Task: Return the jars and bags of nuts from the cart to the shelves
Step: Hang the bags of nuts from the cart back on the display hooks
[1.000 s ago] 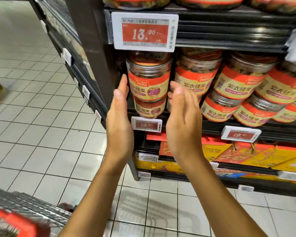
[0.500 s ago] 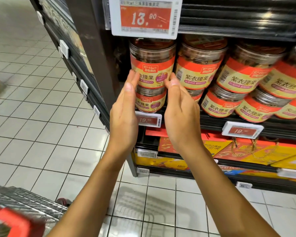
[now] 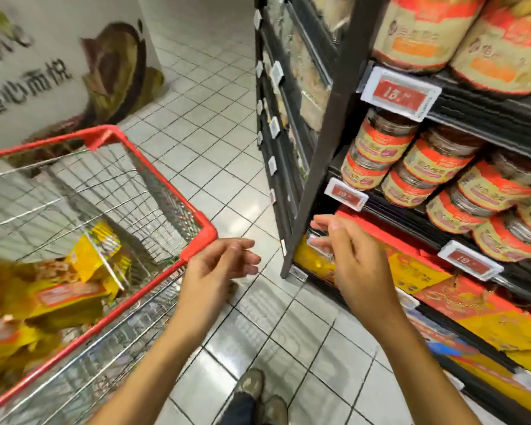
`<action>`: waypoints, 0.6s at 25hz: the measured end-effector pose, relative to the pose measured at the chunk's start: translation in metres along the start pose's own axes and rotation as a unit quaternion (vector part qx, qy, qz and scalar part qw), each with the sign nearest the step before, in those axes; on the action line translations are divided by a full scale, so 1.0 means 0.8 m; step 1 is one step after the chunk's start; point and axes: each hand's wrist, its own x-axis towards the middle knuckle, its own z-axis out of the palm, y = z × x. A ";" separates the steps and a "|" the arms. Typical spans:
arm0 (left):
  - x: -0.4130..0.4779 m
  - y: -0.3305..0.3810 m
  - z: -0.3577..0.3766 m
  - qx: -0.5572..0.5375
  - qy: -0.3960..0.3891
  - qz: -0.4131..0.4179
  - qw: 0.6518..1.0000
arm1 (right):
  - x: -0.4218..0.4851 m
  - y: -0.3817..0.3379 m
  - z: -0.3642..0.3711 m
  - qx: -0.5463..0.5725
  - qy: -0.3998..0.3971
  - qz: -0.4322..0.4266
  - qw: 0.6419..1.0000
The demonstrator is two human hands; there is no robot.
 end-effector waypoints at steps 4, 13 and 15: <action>-0.102 0.015 -0.096 -0.005 0.159 -0.028 0.987 | -0.044 -0.051 0.073 0.012 -0.133 -0.021 0.991; -0.365 0.037 -0.277 -0.113 0.443 0.012 0.889 | -0.222 -0.163 0.251 0.009 -0.411 -0.079 0.908; -0.438 0.033 -0.327 -0.102 0.485 0.022 0.868 | -0.284 -0.184 0.301 0.024 -0.455 -0.082 0.886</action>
